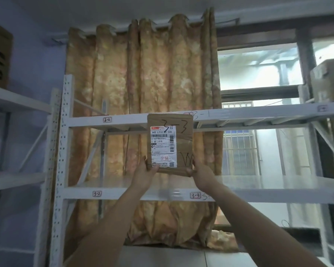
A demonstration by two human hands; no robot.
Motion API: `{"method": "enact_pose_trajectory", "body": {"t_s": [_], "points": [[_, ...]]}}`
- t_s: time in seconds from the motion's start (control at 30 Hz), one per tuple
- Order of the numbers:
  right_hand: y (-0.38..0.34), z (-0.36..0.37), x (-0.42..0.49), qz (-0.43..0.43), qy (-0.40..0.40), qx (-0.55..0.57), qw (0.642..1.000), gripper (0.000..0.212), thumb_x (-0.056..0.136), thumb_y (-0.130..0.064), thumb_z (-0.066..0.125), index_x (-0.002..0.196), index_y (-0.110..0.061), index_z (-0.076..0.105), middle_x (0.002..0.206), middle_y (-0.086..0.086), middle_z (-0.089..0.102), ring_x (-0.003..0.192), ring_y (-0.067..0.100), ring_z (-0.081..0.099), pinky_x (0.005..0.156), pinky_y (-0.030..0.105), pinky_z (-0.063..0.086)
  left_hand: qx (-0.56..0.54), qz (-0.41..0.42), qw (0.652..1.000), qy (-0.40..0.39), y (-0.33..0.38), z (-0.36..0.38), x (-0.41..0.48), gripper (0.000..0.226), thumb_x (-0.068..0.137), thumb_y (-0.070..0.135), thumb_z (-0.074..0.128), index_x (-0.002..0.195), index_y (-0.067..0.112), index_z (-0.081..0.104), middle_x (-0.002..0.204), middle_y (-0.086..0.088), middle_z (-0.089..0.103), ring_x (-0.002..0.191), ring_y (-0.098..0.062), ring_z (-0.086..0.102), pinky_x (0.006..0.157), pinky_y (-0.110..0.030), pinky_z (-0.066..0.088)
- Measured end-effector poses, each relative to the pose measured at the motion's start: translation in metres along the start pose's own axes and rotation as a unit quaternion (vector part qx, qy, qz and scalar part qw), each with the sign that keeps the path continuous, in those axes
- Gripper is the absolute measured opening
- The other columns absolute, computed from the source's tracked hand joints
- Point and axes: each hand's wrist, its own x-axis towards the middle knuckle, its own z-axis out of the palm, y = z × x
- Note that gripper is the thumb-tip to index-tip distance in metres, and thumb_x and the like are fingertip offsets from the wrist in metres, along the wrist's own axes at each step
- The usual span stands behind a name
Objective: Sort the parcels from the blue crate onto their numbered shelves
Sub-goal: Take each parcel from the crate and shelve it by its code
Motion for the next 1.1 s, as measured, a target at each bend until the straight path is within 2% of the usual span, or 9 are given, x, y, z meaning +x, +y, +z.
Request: {"method": "enact_pose_trajectory", "body": {"t_s": [0.07,0.13,0.27,0.37,0.53,0.63,0.73,0.9,1.1], "points": [[0.014,-0.011,0.001,-0.008,0.012,0.02,1.0,0.066,0.095,-0.011,0.052,0.151,-0.022,0.018,0.142,0.013,0.048,0.132,0.034,0.044,0.108,0.046,0.038,0.006,0.0,1.0,-0.006,-0.002,0.018,0.004,0.038,0.094,0.009,0.051,0.132,0.007,0.045,0.129,-0.007,0.056,0.116,-0.02,0.053,0.105,-0.036,0.04],[0.028,-0.021,0.001,-0.007,0.016,0.039,0.999,0.061,0.095,-0.008,0.052,0.148,-0.022,0.027,0.138,0.01,0.052,0.128,0.031,0.048,0.108,0.044,0.039,0.017,-0.001,1.0,-0.018,-0.006,0.034,0.007,0.038,0.095,0.011,0.051,0.132,0.008,0.046,0.129,-0.005,0.057,0.114,-0.018,0.053,0.102,-0.032,0.04],[0.053,-0.028,0.004,0.005,0.038,0.03,0.999,0.056,0.095,-0.006,0.05,0.147,-0.021,0.035,0.121,0.009,0.064,0.111,0.027,0.059,0.093,0.032,0.044,0.017,0.001,0.999,-0.049,-0.015,0.06,0.013,0.042,0.096,0.007,0.047,0.137,0.007,0.041,0.135,-0.007,0.053,0.124,-0.022,0.049,0.106,-0.032,0.037],[0.065,-0.022,0.007,-0.001,0.058,0.026,0.998,0.052,0.095,-0.004,0.05,0.144,-0.018,0.041,0.117,0.005,0.065,0.107,0.026,0.061,0.087,0.027,0.044,0.035,0.004,0.998,-0.059,-0.026,0.069,0.025,0.042,0.097,0.005,0.044,0.139,0.008,0.038,0.137,-0.007,0.052,0.126,-0.022,0.047,0.107,-0.032,0.037],[0.086,-0.004,0.019,0.002,0.133,0.052,0.99,0.04,0.096,-0.004,0.045,0.132,-0.018,0.056,0.097,-0.007,0.064,0.092,0.016,0.062,0.076,0.021,0.043,0.07,0.017,0.995,-0.073,-0.053,0.082,0.052,0.041,0.098,0.008,0.041,0.139,0.013,0.04,0.134,-0.003,0.054,0.121,-0.018,0.05,0.095,-0.02,0.036],[0.102,0.009,0.03,0.033,0.124,0.032,0.991,0.042,0.098,-0.004,0.042,0.136,-0.016,0.052,0.107,0.002,0.068,0.101,0.022,0.063,0.079,0.023,0.044,0.089,0.012,0.992,-0.089,-0.075,0.09,0.067,0.045,0.098,0.01,0.04,0.143,0.014,0.035,0.135,-0.002,0.054,0.121,-0.016,0.049,0.095,-0.019,0.036],[0.117,0.021,0.045,0.042,0.1,0.001,0.994,0.048,0.097,0.002,0.036,0.14,-0.016,0.046,0.119,0.008,0.067,0.107,0.024,0.062,0.083,0.021,0.043,0.114,0.009,0.988,-0.105,-0.101,0.097,0.084,0.046,0.099,0.014,0.038,0.145,0.015,0.03,0.138,-0.004,0.052,0.126,-0.022,0.048,0.101,-0.026,0.037],[0.14,0.04,0.062,0.049,0.098,-0.004,0.994,0.054,0.097,0.003,0.031,0.141,-0.026,0.044,0.119,-0.003,0.065,0.101,0.008,0.058,0.089,0.02,0.043,0.137,0.018,0.979,-0.147,-0.142,0.113,0.103,0.047,0.1,0.019,0.036,0.146,0.022,0.024,0.142,0.001,0.048,0.129,-0.021,0.046,0.103,-0.03,0.038],[0.166,0.058,0.074,0.083,0.083,-0.041,0.992,0.048,0.099,-0.008,0.029,0.139,-0.031,0.043,0.116,-0.006,0.067,0.102,0.013,0.063,0.089,0.026,0.048,0.166,0.009,0.972,-0.168,-0.176,0.126,0.117,0.046,0.1,0.021,0.036,0.144,0.027,0.025,0.14,0.002,0.05,0.127,-0.022,0.048,0.103,-0.032,0.041]]}}
